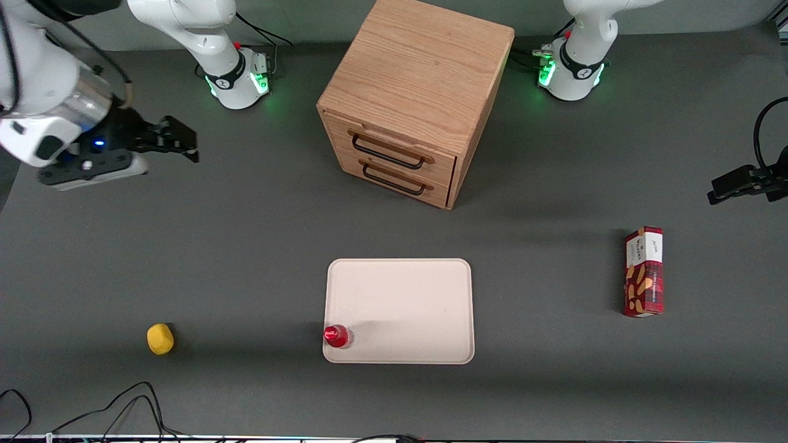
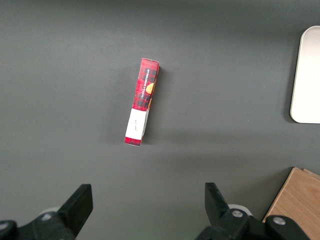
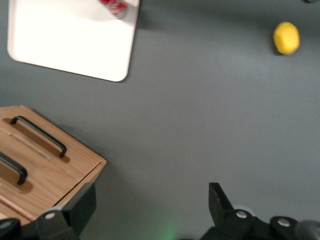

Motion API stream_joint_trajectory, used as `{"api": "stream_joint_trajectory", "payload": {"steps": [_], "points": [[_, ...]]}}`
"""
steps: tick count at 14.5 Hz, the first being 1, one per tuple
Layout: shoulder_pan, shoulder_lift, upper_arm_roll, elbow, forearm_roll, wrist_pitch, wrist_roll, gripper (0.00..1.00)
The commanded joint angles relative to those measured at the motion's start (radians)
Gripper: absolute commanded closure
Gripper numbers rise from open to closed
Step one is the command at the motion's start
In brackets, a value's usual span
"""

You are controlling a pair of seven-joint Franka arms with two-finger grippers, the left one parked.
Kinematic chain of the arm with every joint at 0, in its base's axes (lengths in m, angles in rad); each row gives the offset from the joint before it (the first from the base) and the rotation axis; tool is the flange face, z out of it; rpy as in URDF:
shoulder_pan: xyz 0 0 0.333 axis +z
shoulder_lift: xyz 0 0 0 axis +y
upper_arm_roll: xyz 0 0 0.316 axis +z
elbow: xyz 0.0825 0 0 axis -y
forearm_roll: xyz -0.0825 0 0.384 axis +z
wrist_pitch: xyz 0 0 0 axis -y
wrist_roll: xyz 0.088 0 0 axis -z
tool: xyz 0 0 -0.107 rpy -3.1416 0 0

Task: Open upper drawer
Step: 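Move the right gripper toward the cabinet's upper drawer handle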

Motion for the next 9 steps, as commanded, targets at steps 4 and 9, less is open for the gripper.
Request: {"api": "stream_joint_trajectory", "payload": {"steps": [4,9], "points": [[-0.002,0.103,0.18,0.07,0.059,-0.004,-0.011,0.0],[0.122,0.14,0.203,0.084,0.124,0.065,-0.021,0.0]]}}
